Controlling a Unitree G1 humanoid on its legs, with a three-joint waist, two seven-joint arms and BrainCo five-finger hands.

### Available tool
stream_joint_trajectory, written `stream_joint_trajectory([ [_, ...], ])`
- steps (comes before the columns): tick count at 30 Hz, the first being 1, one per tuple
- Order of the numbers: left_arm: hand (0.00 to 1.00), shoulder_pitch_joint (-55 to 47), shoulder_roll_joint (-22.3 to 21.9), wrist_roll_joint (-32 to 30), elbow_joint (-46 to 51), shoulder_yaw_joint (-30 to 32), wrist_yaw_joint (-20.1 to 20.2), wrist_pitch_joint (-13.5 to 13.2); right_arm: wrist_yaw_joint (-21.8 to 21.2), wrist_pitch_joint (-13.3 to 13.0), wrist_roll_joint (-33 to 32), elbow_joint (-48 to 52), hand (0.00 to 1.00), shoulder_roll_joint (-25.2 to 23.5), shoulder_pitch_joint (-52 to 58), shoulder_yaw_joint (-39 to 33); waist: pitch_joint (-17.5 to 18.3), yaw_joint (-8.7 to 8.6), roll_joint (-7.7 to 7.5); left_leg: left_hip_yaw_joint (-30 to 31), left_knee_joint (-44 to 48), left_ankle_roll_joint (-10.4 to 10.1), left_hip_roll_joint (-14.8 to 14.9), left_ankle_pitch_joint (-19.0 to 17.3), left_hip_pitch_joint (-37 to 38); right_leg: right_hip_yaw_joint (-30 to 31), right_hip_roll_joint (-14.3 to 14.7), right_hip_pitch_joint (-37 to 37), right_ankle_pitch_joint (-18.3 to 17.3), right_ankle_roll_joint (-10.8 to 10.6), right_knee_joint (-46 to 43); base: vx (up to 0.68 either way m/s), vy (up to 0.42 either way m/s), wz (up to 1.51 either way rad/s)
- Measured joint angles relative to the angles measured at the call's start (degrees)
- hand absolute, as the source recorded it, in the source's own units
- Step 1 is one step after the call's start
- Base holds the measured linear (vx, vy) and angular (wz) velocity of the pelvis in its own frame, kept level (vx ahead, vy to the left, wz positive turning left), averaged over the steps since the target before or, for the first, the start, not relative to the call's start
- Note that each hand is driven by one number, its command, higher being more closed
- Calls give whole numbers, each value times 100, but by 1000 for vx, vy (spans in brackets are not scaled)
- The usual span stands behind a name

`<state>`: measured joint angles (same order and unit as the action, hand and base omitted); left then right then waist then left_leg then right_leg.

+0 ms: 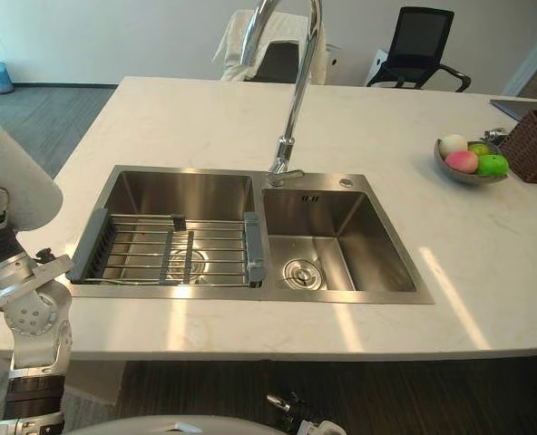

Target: Walk over to the sink, pick up the cup, carry it to the dishwasher, place the cup inside the dishwasher, then close the dishwasher door

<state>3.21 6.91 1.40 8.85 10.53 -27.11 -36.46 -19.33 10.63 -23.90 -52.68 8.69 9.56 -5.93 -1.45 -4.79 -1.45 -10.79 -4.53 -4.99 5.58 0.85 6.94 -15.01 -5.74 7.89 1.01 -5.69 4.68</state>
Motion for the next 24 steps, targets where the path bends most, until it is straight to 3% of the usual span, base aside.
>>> stream_joint_trajectory([
  [3,100,-102,-217,137,198,-33,5,120,110,85,-182,27,0,-13,60,-128,34,28,35,8,-1,7,-10,-18,50,-12,-8,45,1,0,-2,0,0,0],
  [8,100,-304,-174,236,195,-43,98,367,119,204,-389,22,0,39,51,-217,19,125,134,114,-3,15,-6,-4,156,-67,-13,149,-128,29,-194,-24,-8,12],
  [15,100,-547,-111,204,274,58,100,490,64,202,-241,-25,0,47,38,-235,-10,306,191,319,-39,23,-9,48,78,-232,-40,190,-280,41,-334,-60,-14,18],
  [16,100,-668,-129,129,583,56,15,576,-83,202,26,-29,0,46,21,-247,-4,314,136,482,-39,22,-25,85,-31,-372,-60,174,-341,17,-405,-45,-24,55],
  [18,100,-801,-133,47,878,62,-20,611,-202,200,185,-72,0,78,44,-246,-25,387,165,707,-38,32,-54,137,-150,-585,-84,165,-405,5,-461,-4,-28,76],
  [19,100,-913,-134,15,1136,76,-34,676,-315,177,304,-175,0,114,49,-245,13,482,64,988,-38,38,-101,211,-289,-873,-127,166,-495,-15,-574,20,-32,91],
  [20,100,-960,-140,20,1253,91,-17,733,-337,170,350,-231,0,131,52,-246,-9,515,100,1130,-37,32,-131,254,-353,-1040,-142,183,-495,-45,-612,35,-47,125],
  [21,100,-985,-153,27,1410,103,8,818,-345,163,380,-253,0,140,58,-247,-4,547,43,1295,-38,47,-196,344,-472,-1373,-188,238,-542,-85,-652,15,-27,144],
  [22,100,-964,-210,62,1533,94,83,873,-341,149,379,-291,0,149,68,-290,7,565,-6,1180,-41,206,-301,441,-643,-1829,-272,326,-592,-108,-695,5,21,222],
  [23,100,-927,-273,160,1561,77,286,869,-289,94,284,-345,0,110,180,-445,-21,643,-77,384,-33,1094,-330,278,-764,-2510,-409,473,-595,-106,-725,26,97,303],
  [24,100,-837,-304,304,1465,1,475,863,-268,5,124,-384,0,103,318,-553,-88,619,-188,-908,179,1535,-228,136,-847,-3127,-587,713,-592,-113,-776,69,159,307],
])
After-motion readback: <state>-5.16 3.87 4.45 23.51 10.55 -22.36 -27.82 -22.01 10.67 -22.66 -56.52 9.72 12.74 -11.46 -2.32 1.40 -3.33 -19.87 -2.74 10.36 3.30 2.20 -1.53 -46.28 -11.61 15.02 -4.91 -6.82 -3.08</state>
